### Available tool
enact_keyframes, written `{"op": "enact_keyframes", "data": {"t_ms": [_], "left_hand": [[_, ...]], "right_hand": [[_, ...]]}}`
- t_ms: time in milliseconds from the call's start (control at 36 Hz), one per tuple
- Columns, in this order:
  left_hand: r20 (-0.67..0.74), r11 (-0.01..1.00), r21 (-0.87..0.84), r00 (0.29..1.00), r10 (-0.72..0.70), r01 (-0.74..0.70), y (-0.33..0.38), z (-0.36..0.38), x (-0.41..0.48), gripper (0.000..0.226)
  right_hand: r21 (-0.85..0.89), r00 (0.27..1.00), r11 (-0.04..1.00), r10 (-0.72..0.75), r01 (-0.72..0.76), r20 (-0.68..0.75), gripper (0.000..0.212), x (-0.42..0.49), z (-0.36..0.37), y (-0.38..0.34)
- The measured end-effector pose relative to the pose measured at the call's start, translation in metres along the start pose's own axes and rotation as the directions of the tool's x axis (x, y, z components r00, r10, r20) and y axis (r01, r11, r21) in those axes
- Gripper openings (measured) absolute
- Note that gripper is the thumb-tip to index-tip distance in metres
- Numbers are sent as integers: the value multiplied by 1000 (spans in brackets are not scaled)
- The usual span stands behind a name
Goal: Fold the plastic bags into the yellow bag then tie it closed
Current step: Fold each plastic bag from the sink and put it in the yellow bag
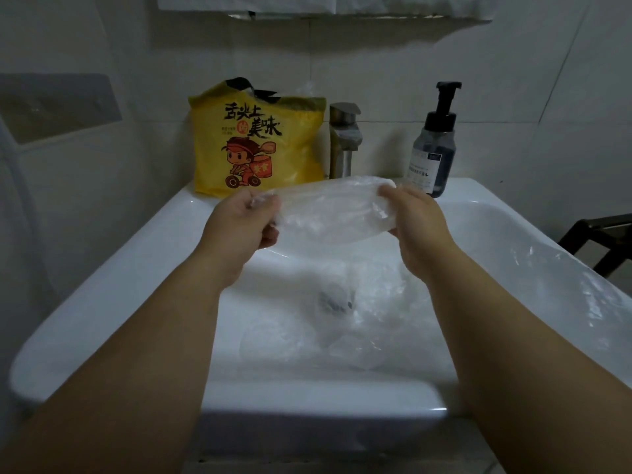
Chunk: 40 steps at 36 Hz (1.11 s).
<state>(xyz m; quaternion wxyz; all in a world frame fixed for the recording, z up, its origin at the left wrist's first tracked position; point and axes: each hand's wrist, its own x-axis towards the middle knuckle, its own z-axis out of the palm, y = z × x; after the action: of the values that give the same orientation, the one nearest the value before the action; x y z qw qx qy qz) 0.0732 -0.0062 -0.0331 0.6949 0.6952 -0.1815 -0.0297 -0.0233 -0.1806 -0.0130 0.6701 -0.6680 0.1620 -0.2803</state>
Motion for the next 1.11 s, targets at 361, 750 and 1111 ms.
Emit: {"op": "enact_keyframes", "data": {"t_ms": [361,750,1111], "left_hand": [[-181,960,276,978,103,-51,4,-4,-2,41],[517,925,377,816,-257,52,7,7,-20,6],[383,988,118,913,-137,99,8,26,-21,17]], "right_hand": [[-409,972,882,-201,235,125,20,11,-13,10],[372,949,900,118,-226,292,40,8,-4,-4],[-54,670,900,362,-433,648,61,-7,39,24]]}}
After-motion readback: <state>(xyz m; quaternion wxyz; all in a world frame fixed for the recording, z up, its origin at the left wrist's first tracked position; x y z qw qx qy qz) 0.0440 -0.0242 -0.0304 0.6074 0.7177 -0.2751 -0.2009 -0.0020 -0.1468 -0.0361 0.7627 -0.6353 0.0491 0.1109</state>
